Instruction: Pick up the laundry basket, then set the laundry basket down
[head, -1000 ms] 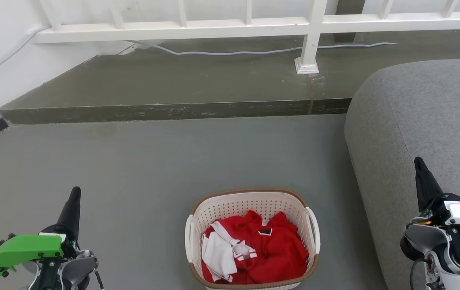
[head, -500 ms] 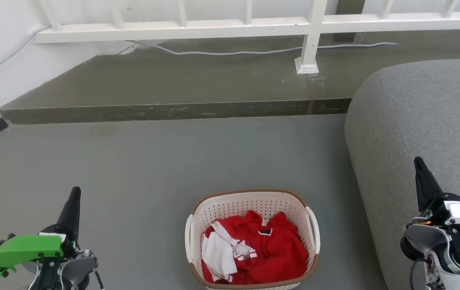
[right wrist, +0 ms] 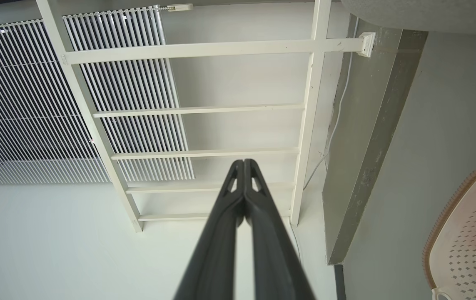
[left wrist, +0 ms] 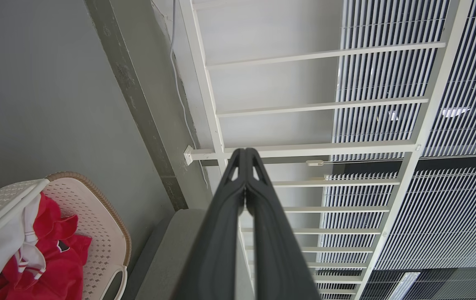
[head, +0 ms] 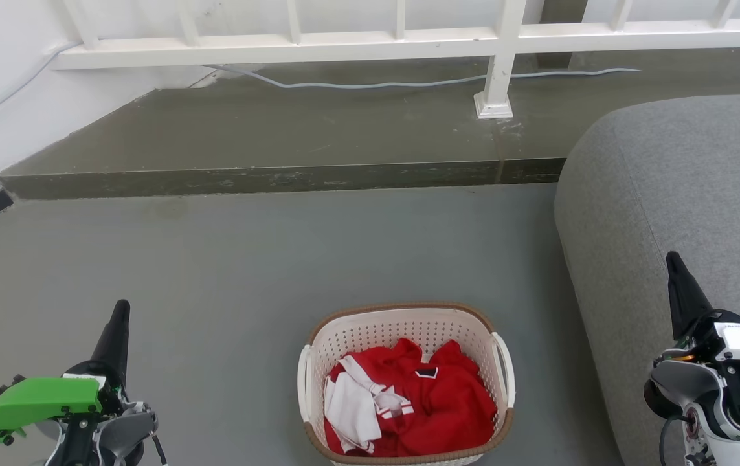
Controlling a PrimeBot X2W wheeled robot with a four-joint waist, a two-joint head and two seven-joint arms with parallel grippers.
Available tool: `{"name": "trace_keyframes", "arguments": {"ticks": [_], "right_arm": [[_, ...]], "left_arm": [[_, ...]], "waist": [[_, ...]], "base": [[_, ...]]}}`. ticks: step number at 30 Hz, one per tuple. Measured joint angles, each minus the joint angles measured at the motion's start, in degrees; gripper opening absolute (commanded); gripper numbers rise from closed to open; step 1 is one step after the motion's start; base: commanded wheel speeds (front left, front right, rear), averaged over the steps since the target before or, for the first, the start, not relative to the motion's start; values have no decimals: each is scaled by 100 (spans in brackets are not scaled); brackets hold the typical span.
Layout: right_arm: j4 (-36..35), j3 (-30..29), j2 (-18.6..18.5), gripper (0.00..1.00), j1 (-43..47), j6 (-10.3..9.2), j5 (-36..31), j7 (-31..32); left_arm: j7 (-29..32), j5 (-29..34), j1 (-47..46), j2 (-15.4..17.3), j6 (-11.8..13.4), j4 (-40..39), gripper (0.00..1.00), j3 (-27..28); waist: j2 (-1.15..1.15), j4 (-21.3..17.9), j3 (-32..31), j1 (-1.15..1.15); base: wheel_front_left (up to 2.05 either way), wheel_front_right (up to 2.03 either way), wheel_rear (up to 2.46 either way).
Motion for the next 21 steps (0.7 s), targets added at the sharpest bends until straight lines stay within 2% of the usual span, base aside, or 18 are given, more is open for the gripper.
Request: {"name": "trace_keyframes", "arguments": {"ticks": [21], "right_arm": [[-11, 5, 0, 0, 0, 0, 19, -1]], "left_arm": [[1, 0, 0, -1, 0, -3, 0, 2]], "waist": [[0, 0, 0, 0]], "base": [[0, 0, 0]]}}
